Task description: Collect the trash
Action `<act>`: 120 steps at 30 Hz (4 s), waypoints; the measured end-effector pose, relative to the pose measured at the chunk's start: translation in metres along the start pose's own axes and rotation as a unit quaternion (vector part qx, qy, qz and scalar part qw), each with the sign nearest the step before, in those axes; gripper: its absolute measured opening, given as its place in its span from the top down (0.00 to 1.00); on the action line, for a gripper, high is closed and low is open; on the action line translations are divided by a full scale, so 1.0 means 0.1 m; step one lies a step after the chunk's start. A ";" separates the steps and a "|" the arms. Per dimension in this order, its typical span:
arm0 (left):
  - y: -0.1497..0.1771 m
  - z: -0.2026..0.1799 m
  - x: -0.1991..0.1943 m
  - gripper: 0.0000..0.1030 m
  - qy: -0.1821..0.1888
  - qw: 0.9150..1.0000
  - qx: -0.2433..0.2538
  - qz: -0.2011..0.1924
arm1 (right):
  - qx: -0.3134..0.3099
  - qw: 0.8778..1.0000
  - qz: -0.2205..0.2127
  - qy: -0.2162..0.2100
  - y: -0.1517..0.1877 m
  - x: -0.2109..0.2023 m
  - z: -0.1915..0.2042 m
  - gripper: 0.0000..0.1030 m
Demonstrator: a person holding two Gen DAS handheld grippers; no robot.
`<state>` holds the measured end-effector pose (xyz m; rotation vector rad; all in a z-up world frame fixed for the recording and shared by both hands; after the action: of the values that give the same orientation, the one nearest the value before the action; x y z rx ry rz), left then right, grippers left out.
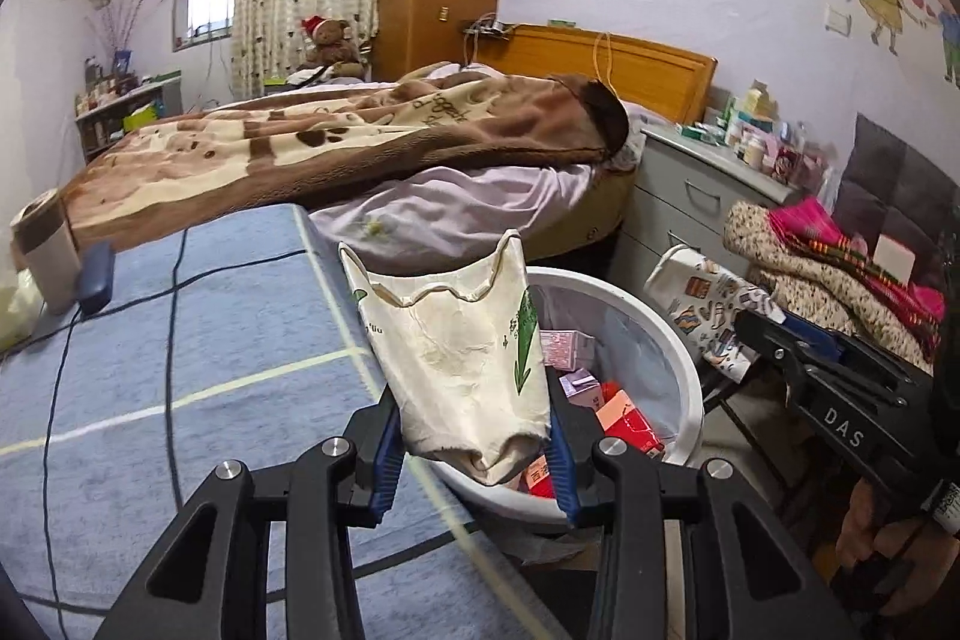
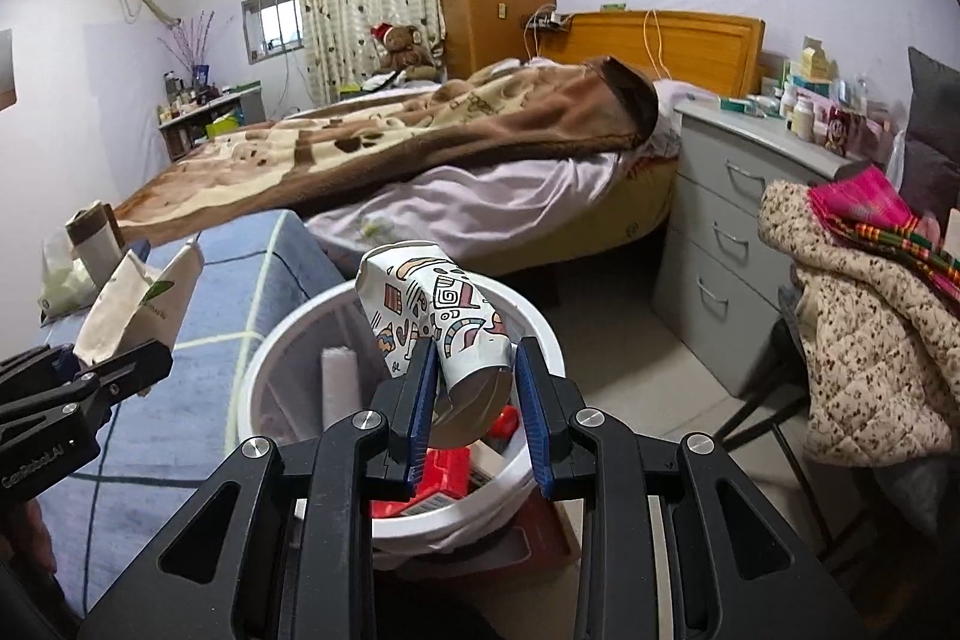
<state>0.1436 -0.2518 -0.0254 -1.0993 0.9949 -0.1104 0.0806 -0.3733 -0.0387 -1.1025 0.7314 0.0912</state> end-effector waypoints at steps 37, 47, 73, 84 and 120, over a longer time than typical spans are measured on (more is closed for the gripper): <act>0.21 0.10 -0.40 0.44 -0.064 0.997 -0.025 -0.018 | -0.023 0.999 -0.020 -0.028 0.16 -0.35 0.17 0.41; 0.48 0.09 -0.88 0.41 -0.116 0.992 -0.025 -0.041 | -0.027 0.997 -0.049 -0.051 0.32 -0.63 0.29 0.41; 0.90 0.17 -1.27 0.40 -0.160 0.985 -0.048 -0.047 | -0.034 0.995 -0.067 -0.069 0.61 -0.84 0.46 0.34; 0.89 0.20 -1.28 0.40 -0.163 0.984 -0.050 -0.050 | -0.035 0.995 -0.069 -0.066 0.62 -0.85 0.49 0.34; 0.90 0.27 -1.34 0.40 -0.168 0.983 -0.052 -0.054 | -0.038 0.994 -0.070 -0.068 0.61 -0.85 0.55 0.34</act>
<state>0.0501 -0.1181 -0.0104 -1.2208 0.6454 0.0405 0.0170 -0.2751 -0.0229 -1.2047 0.5303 0.0756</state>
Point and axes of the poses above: each gripper's, at about its wrist camera, not at the fingertips, and x roughly the way its jaws point, z to its left, y to its underside, the point moved 5 cm from there along x, roughly the way its jaws point, and after that the axes turned 13 degrees about x, right-handed, at the moved point
